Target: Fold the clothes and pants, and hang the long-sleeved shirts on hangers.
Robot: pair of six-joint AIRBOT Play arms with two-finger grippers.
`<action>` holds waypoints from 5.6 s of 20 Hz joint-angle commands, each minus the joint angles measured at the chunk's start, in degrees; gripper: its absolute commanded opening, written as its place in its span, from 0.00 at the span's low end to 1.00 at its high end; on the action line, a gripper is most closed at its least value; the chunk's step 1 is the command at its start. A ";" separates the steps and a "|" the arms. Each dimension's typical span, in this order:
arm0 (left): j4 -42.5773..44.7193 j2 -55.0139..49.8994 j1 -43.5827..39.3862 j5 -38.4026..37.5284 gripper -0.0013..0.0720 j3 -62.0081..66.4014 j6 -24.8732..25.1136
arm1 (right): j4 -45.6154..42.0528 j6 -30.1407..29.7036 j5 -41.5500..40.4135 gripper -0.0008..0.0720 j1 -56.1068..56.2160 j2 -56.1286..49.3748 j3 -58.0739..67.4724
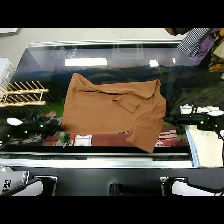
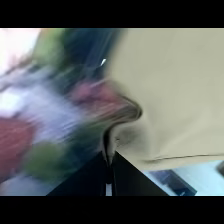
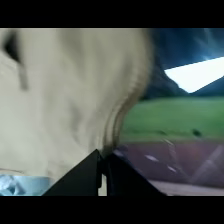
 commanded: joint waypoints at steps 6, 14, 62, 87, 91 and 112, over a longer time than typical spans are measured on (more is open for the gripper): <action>-1.44 6.40 -3.58 -0.55 0.04 33.57 -3.89 | 9.94 -0.83 4.44 0.04 0.02 12.83 21.92; 25.44 22.91 -3.54 -6.43 0.03 63.69 -25.64 | 2.16 10.38 2.14 0.04 0.00 35.04 46.18; 29.75 -24.20 -14.86 -7.98 0.04 43.39 -20.33 | -34.67 30.67 5.01 0.05 14.78 -20.52 43.21; 28.30 3.67 -2.21 -19.74 0.88 22.86 -15.32 | -22.95 21.84 16.31 0.66 -1.90 14.27 4.66; 20.94 15.23 0.00 -15.13 0.88 8.02 -15.32 | -20.50 21.55 13.62 0.66 -1.90 22.73 -14.82; 20.74 18.36 -0.09 -14.45 0.72 3.52 -15.76 | -7.85 12.92 -0.63 0.52 -1.77 17.81 -29.31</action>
